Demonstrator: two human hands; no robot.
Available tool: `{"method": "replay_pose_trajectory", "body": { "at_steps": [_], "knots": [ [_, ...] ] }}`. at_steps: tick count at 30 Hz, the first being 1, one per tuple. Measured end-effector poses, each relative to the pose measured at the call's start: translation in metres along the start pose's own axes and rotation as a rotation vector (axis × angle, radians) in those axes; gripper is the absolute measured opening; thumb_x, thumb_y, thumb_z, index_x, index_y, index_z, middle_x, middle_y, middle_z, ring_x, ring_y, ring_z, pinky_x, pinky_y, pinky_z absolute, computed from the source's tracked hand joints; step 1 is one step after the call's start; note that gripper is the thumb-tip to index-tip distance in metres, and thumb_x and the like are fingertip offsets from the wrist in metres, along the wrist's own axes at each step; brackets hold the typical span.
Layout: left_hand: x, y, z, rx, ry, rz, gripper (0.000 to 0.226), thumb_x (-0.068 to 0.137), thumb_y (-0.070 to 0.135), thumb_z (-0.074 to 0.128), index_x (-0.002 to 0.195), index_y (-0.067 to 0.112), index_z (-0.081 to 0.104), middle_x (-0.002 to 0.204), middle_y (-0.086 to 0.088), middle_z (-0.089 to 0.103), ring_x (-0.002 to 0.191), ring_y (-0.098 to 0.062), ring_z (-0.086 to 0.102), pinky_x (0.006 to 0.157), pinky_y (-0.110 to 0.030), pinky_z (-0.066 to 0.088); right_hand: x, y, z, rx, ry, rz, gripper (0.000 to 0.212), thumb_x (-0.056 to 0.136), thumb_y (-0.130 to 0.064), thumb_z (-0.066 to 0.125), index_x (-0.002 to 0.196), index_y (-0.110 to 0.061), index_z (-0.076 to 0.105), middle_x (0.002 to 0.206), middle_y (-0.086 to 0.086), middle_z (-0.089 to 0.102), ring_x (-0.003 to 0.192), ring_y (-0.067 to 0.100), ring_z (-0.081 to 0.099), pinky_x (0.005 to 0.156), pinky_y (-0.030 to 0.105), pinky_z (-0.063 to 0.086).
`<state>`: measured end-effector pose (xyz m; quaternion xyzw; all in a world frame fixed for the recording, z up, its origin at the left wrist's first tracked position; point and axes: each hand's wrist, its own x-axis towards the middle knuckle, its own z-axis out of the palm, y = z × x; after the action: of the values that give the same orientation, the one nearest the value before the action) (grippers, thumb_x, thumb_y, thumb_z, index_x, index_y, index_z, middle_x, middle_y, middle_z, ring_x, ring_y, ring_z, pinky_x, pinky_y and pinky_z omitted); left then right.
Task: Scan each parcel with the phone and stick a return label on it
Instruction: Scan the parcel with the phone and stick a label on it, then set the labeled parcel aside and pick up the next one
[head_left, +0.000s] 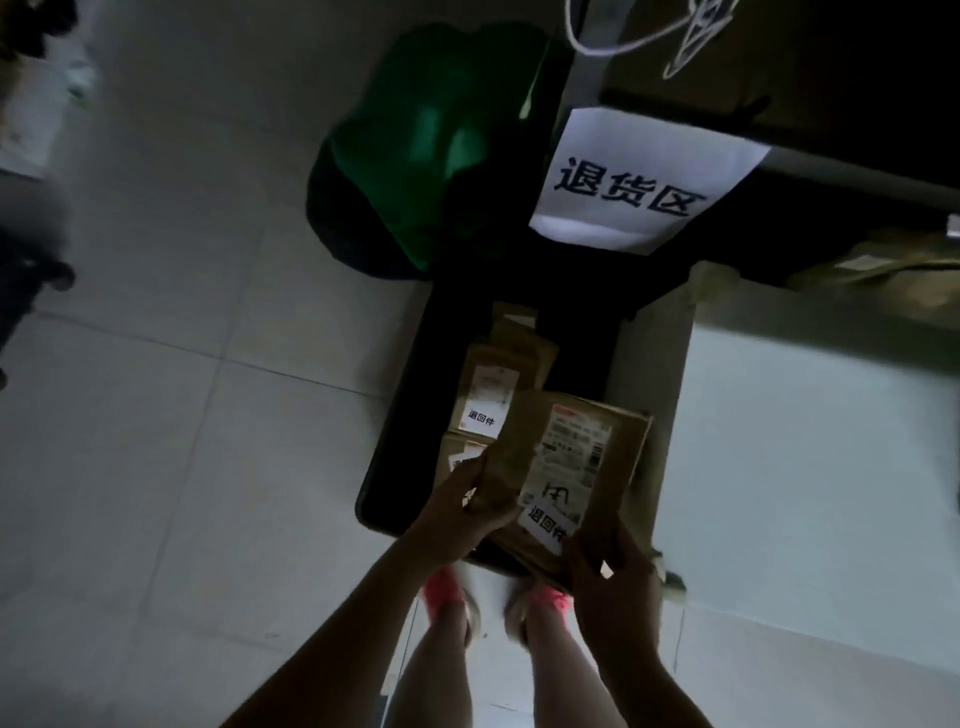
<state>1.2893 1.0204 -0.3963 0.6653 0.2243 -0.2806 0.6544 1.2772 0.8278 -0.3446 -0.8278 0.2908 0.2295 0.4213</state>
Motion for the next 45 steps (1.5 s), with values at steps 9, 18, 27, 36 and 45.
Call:
{"method": "replay_pose_trajectory", "body": {
  "at_steps": [9,18,27,36,45],
  "knots": [
    [0.092,-0.049,-0.008,-0.098,-0.028,-0.113,0.064,0.085,0.011,0.078,0.141,0.032,0.053,0.12,0.0,0.072,0.117,-0.017,0.066,0.102,-0.041,0.053,0.073,0.012,0.061,-0.06,0.143,0.06,0.024,0.092,-0.01,0.066,0.113,-0.023,0.065,0.084,-0.016,0.064,0.068,0.002,0.059,0.047,0.007,0.043],
    [0.113,-0.065,-0.008,-0.077,-0.018,0.085,0.073,0.087,0.019,0.076,0.147,0.041,0.041,0.129,0.006,0.065,0.12,-0.02,0.065,0.086,-0.034,0.06,0.095,0.037,0.081,0.095,0.053,0.154,0.024,0.093,-0.012,0.068,0.111,-0.025,0.061,0.092,-0.017,0.071,0.091,0.008,0.069,0.06,0.013,0.055],
    [0.139,-0.054,-0.003,0.212,0.049,0.184,0.059,0.098,0.03,0.065,0.15,0.039,0.039,0.127,0.02,0.06,0.112,-0.003,0.063,0.091,-0.033,0.058,0.154,0.034,0.09,0.129,0.154,0.152,0.058,0.084,-0.023,0.079,0.136,-0.019,0.055,0.116,-0.002,0.072,0.101,0.017,0.069,0.078,0.026,0.055],
    [0.153,-0.063,0.006,0.29,0.037,0.195,0.071,0.095,0.041,0.061,0.157,0.04,0.026,0.122,0.04,0.053,0.111,0.011,0.057,0.083,-0.008,0.05,0.174,0.047,0.102,-0.012,0.138,0.158,0.085,0.091,-0.025,0.074,0.158,-0.013,0.023,0.151,0.009,0.05,0.139,0.031,0.047,0.113,0.05,0.04],
    [0.121,-0.051,0.019,0.5,0.158,0.132,0.079,0.085,0.053,0.071,0.152,0.033,0.034,0.107,0.019,0.061,0.102,-0.004,0.064,0.077,-0.018,0.052,0.153,0.028,0.089,-0.083,0.005,0.164,0.1,0.086,-0.025,0.08,0.16,-0.011,0.015,0.155,0.015,0.042,0.142,0.032,0.041,0.113,0.037,0.035]
  ]
}}
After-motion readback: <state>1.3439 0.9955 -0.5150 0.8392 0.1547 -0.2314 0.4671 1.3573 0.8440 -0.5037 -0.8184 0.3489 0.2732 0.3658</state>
